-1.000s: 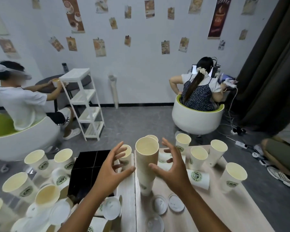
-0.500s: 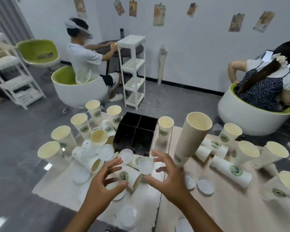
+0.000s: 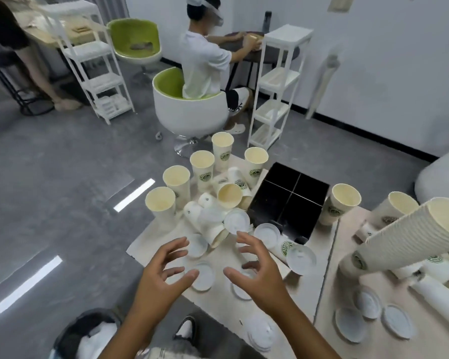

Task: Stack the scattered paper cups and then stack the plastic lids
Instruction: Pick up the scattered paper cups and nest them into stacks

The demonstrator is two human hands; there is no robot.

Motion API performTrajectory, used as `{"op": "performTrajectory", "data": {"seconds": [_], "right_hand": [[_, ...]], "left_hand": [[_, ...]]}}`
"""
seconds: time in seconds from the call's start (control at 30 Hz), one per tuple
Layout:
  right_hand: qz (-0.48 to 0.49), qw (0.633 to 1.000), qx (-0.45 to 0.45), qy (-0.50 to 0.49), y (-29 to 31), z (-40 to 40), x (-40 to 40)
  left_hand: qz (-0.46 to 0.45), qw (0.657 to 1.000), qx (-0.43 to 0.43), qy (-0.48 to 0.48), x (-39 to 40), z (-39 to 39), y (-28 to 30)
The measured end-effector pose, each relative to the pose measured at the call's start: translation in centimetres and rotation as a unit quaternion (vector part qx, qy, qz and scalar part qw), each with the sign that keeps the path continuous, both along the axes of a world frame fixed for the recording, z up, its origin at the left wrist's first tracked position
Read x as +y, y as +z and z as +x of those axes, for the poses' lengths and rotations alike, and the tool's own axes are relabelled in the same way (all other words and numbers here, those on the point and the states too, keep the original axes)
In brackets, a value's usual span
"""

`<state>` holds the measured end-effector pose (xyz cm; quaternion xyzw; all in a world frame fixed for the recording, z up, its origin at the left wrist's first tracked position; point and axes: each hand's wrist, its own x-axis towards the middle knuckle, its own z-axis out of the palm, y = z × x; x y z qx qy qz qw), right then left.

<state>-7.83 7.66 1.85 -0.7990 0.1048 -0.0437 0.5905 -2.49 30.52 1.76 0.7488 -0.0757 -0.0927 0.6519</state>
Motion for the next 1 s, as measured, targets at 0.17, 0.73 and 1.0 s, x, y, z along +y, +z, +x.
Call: {"op": "performTrajectory", "data": {"seconds": [0.17,0.73,1.0], "right_hand": [[0.001,1.0,-0.002,0.006,-0.1,5.5,4.2],[-0.032,0.998,0.043,0.034,-7.8,20.1,9.1],[-0.014,0.997,0.041,0.063,-9.7,21.7,8.5]], "left_hand": [[-0.003,1.0,-0.01,0.019,4.6,5.6,-0.4],[0.113,0.992,0.05,-0.026,9.6,21.3,-7.9],[0.118,0.988,0.083,-0.06,8.0,23.1,-8.9]]}}
